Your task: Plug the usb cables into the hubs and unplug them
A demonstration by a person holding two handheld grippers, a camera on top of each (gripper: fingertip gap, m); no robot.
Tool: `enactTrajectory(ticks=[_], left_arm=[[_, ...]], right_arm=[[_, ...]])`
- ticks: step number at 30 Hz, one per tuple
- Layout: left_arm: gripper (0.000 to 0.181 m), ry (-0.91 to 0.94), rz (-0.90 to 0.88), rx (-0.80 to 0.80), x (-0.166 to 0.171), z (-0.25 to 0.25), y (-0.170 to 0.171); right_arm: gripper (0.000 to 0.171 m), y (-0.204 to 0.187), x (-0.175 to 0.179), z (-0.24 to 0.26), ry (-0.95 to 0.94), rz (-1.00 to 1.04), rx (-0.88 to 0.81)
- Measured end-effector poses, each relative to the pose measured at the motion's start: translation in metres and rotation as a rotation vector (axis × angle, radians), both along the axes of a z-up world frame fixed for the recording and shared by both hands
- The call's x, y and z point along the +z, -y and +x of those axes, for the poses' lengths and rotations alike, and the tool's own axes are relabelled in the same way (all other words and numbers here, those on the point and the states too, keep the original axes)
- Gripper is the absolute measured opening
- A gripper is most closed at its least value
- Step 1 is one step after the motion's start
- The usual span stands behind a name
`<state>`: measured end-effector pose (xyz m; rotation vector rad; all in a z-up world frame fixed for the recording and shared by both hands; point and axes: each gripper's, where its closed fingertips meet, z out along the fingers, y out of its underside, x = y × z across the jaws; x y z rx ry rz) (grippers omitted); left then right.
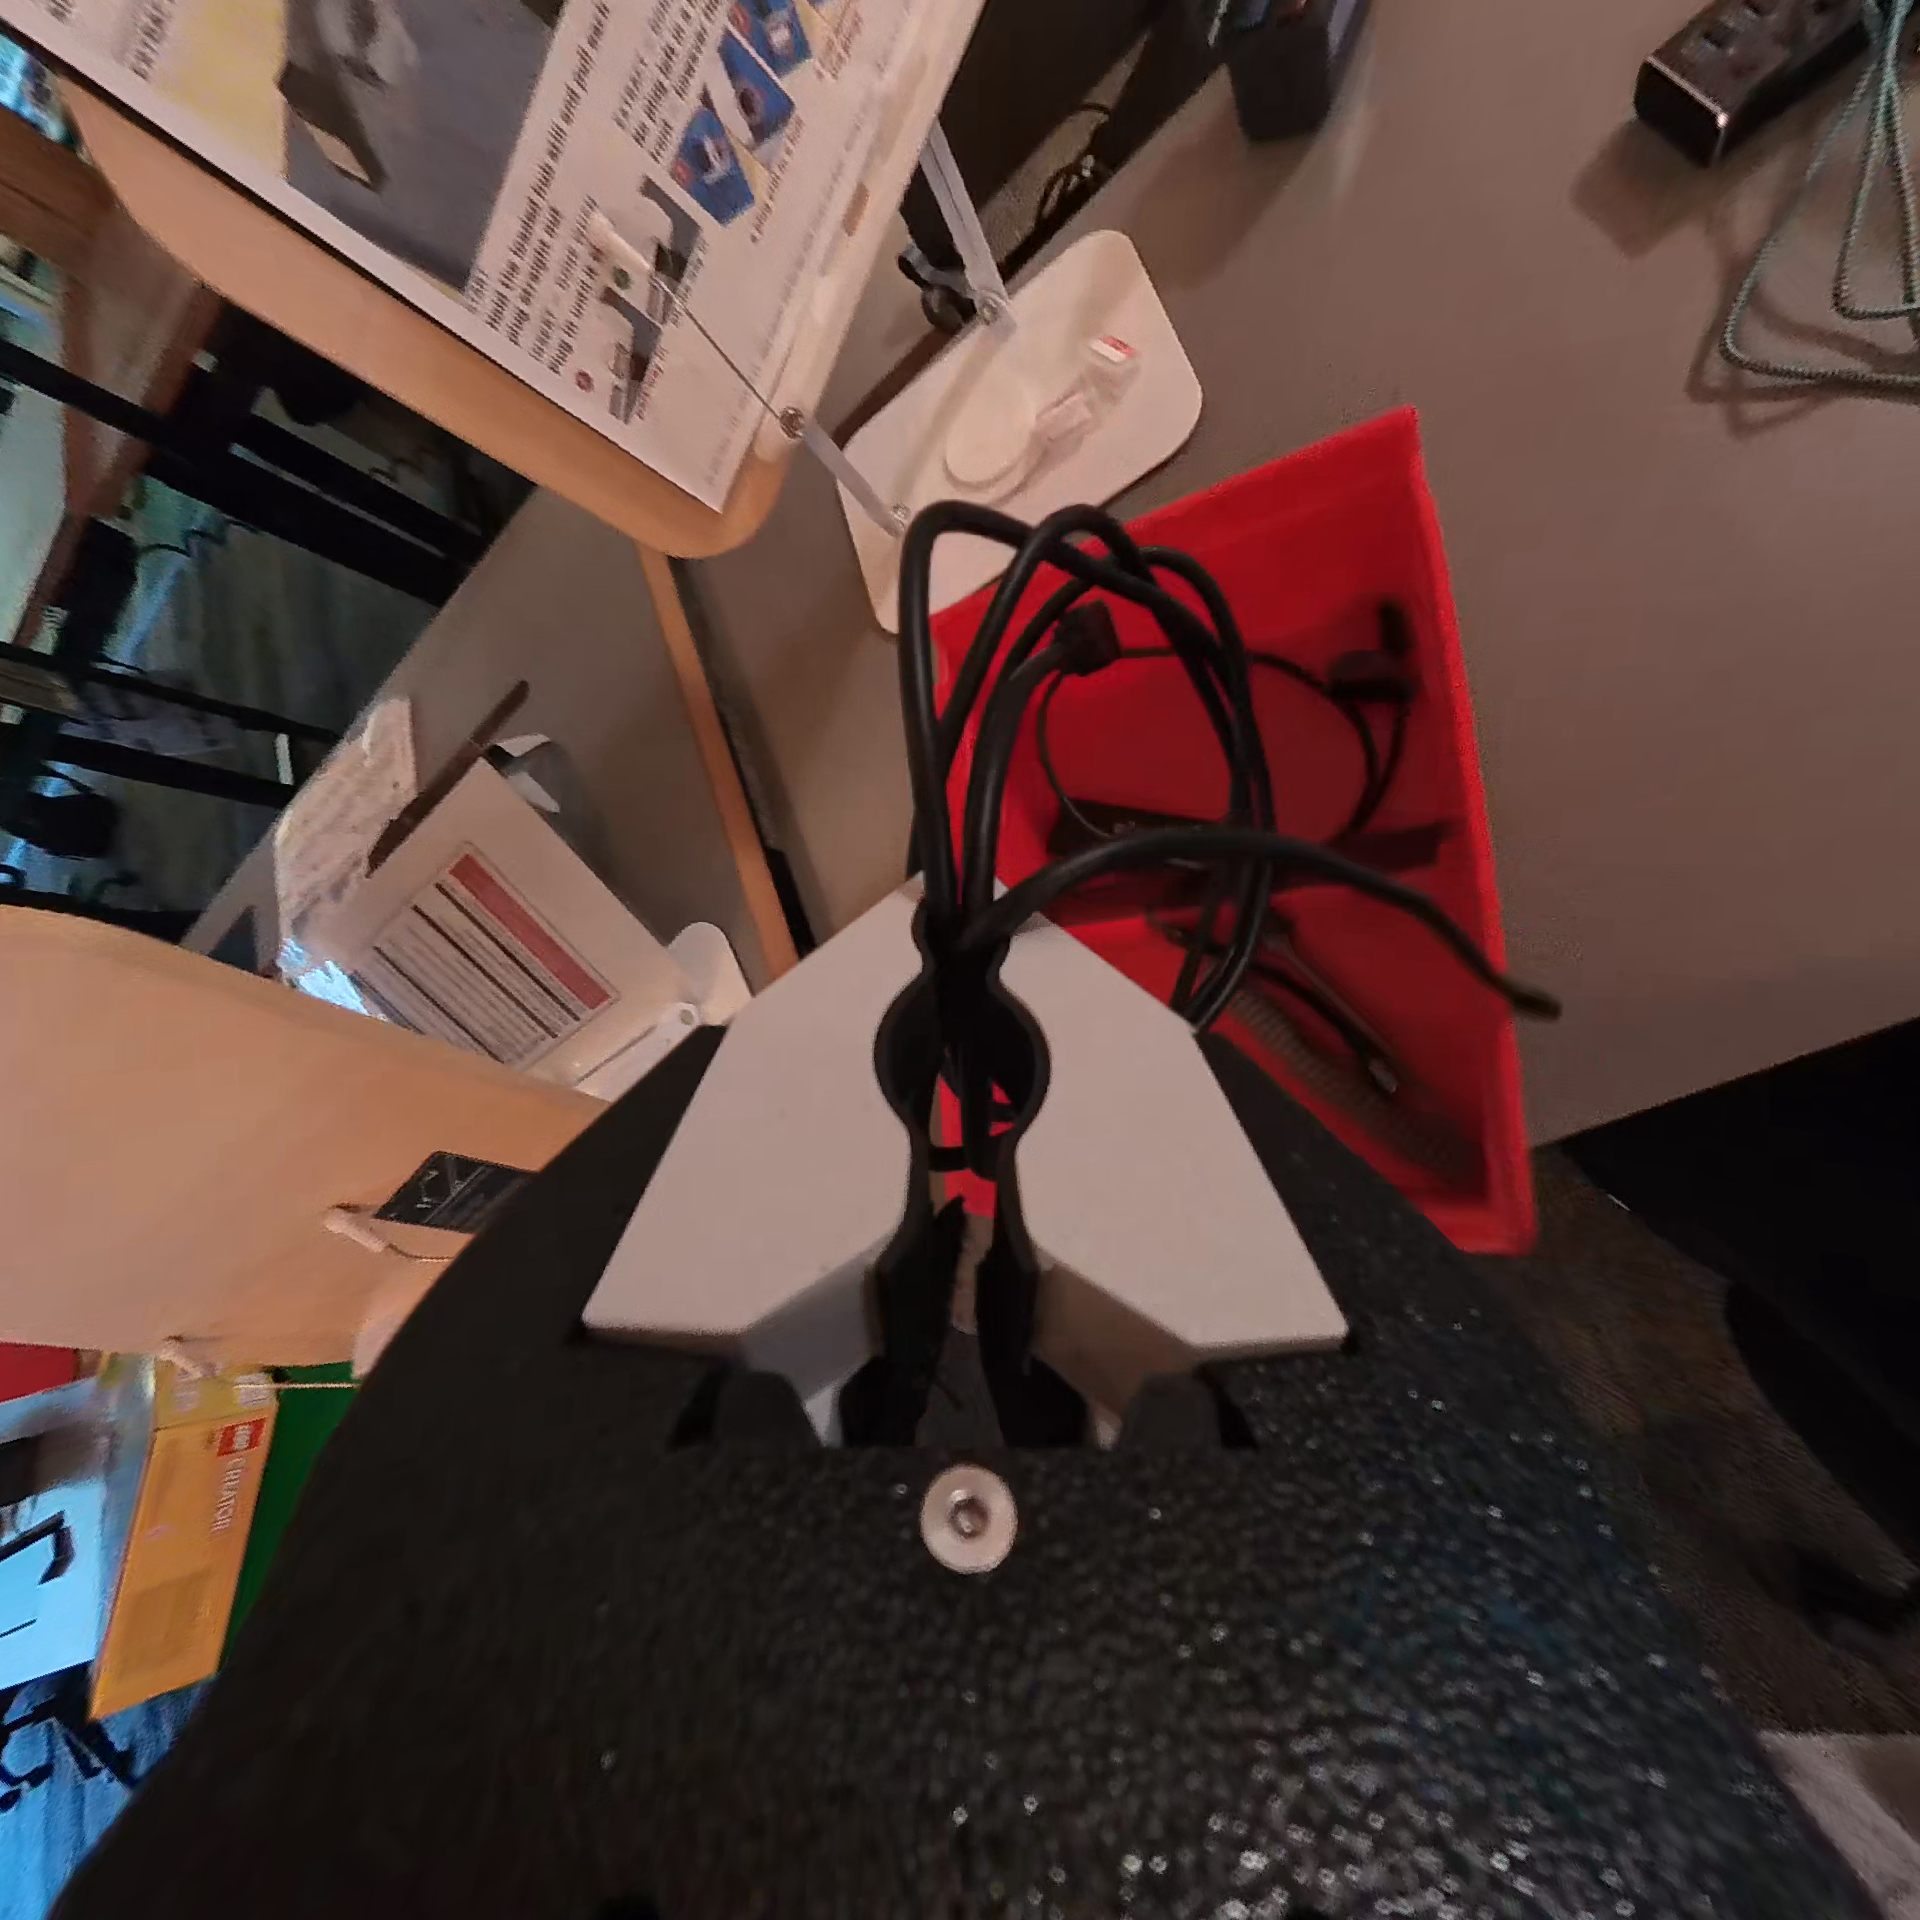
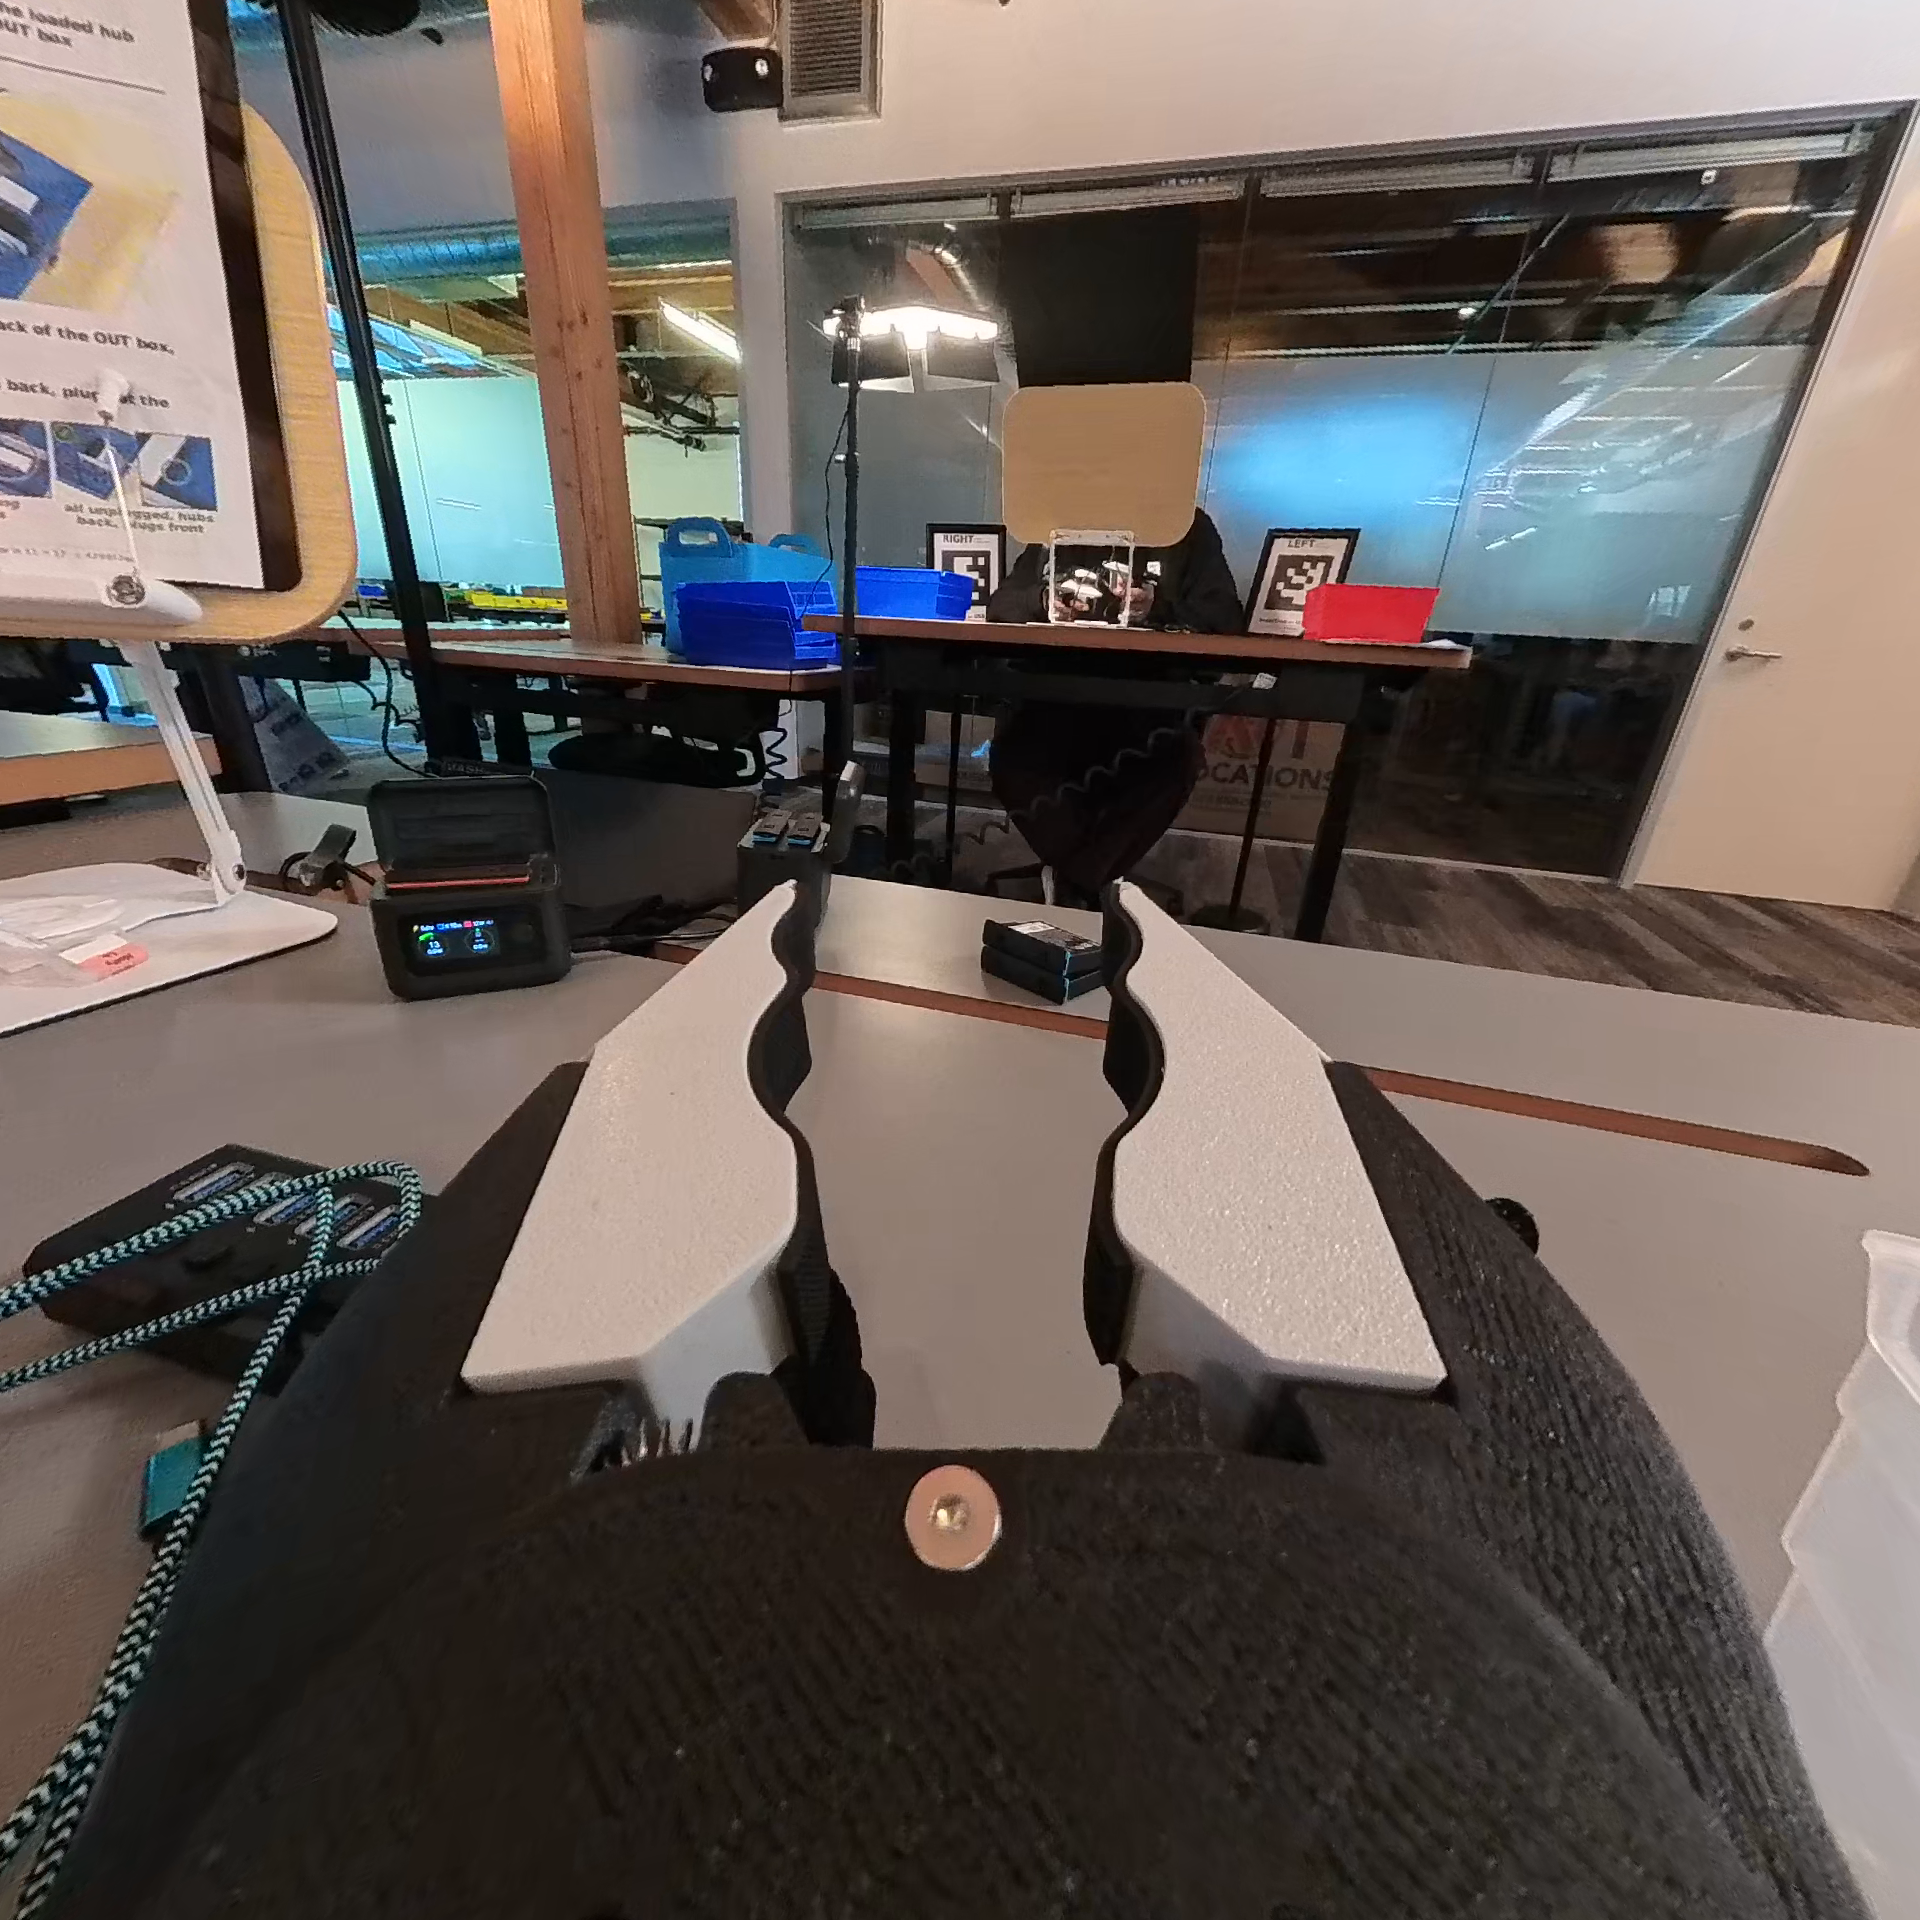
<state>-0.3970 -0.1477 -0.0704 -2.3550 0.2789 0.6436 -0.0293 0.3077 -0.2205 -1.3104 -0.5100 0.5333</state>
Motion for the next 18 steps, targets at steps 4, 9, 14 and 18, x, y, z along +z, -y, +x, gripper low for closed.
enactTrajectory(ticks=[4,9,14,18], left_arm=[[0.0,-0.039,-0.027,0.005,0.005,-0.002,0.002],[0.0,-0.034,0.082,-0.021,0.033,0.004,0.004],[0.0,-0.05,0.178,-0.065,0.068,0.018,-0.003],[0.0,-0.047,0.197,-0.091,0.081,0.039,-0.026]], right_arm=[[0.054,0.0,0.0,-0.001,-0.003,-0.001,0.003],[0.054,0.0,0.0,-0.001,-0.004,-0.003,0.005],[0.054,0.0,0.0,-0.002,-0.004,-0.003,0.005],[0.054,0.001,0.0,-0.001,-0.001,0.0,0.002]])
